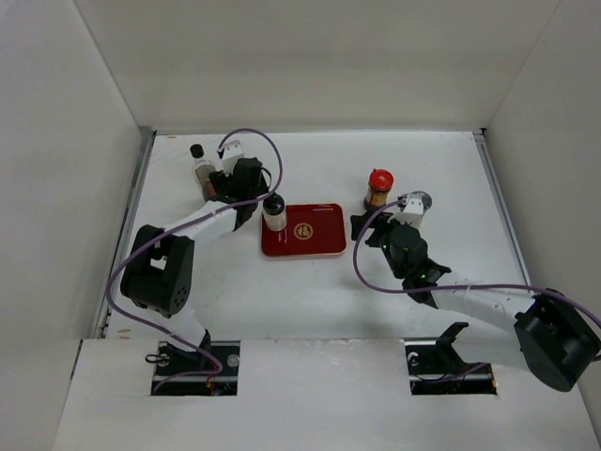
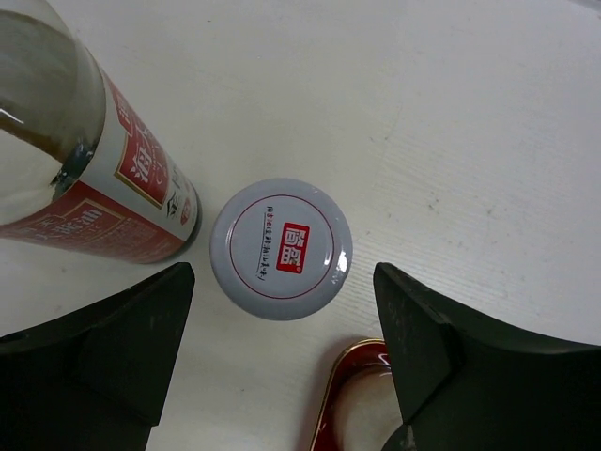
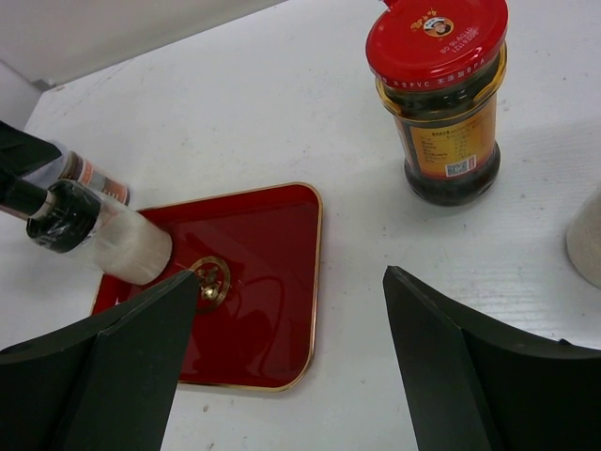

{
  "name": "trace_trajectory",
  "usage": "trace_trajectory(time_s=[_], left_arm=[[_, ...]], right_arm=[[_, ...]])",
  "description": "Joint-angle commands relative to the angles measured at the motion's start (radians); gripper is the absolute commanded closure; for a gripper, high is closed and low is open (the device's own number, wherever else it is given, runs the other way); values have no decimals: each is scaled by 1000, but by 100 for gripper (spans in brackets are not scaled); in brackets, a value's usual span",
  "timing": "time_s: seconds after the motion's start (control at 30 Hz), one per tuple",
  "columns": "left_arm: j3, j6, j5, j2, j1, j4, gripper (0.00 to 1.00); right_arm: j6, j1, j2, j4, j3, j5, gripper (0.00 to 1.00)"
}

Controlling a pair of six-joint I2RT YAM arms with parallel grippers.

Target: Organize the condiment bottles

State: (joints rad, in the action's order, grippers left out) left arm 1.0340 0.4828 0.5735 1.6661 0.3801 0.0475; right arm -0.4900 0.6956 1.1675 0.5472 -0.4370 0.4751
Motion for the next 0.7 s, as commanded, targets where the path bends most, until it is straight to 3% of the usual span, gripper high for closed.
trace_trajectory(time_s=[0.0, 0.17, 0.43, 0.67], left_arm=[[43, 7, 35, 18, -10, 25, 25], [63, 7, 31, 66, -22, 35, 33], [5, -1, 34, -21, -5, 83, 64], [-106, -6, 94, -207, 70, 107, 71]], right_arm=[[5, 5, 4, 56, -22, 11, 13], [4, 2, 3, 56, -22, 11, 13], [7, 6, 15, 56, -26, 11, 13], [8, 6, 14, 56, -29, 11, 13]])
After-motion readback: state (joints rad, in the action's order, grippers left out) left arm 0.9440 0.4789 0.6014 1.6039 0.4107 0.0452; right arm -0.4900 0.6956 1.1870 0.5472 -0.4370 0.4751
